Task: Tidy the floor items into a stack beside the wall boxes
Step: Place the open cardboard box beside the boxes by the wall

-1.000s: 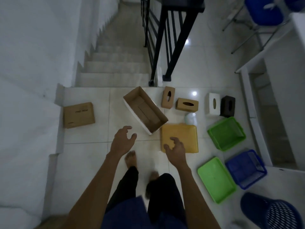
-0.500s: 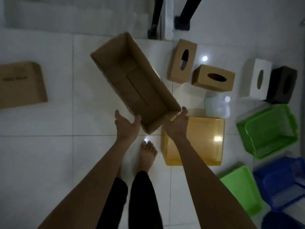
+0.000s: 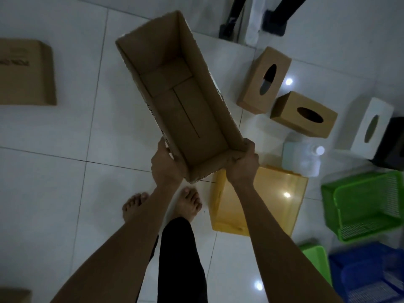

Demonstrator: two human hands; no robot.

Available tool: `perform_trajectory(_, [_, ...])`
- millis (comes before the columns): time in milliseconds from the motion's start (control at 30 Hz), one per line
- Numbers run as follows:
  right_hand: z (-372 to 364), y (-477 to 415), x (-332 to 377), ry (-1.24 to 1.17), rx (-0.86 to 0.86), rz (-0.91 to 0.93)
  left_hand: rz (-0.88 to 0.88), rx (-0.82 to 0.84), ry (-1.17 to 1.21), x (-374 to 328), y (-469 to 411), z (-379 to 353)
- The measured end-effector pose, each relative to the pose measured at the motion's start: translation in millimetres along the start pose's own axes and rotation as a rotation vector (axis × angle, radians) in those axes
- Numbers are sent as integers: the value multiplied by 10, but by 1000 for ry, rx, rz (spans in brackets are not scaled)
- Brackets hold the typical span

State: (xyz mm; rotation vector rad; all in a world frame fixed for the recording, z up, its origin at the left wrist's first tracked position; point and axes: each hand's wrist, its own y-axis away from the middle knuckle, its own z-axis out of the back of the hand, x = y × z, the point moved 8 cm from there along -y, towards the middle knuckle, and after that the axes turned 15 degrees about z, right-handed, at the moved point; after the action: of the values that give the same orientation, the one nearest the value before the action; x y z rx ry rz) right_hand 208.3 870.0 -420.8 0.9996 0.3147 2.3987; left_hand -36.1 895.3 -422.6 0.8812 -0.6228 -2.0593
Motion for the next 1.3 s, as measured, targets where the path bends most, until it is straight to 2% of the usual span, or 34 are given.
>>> perform_trajectory(100, [153, 252, 371, -58, -56, 35, 32, -90, 39, 60, 196, 404])
perform_trajectory(233, [367, 811, 1014, -120, -100, 79, 103, -50, 140, 286, 667, 955])
perform_trajectory(567, [469, 2436, 2146, -10, 235, 268, 341, -131, 412, 1449, 2176, 2250])
perform_trajectory(667, [468, 3102, 2311, 37, 310, 314, 222, -281, 193, 1883, 2581, 2797])
perform_trajectory(733, [452, 3581, 2380, 63, 352, 366, 50, -342, 31, 2161, 2815, 3175])
perform_trajectory(833, [371, 4258, 2396, 67, 384, 459, -300, -237, -171, 2631, 3139, 3463])
perform_trajectory(900, [282, 4621, 2373, 77, 410, 499, -460, -146, -311, 3021, 3357, 3544])
perform_trajectory(967, [117, 5113, 2330, 104, 462, 553, -496, -86, -486, 3674, 3595, 3597])
perform_trajectory(1067, [-172, 5753, 2202, 137, 556, 595, -461, -23, -684, 4596, 3844, 3586])
perform_trajectory(1200, [-723, 6427, 2028, 224, 715, 708, -428, -48, -560, 5438, 4096, 3568])
perform_trajectory(1300, [-1239, 6719, 1791, 285, 810, 794, -385, -51, -572, 6049, 4153, 3342])
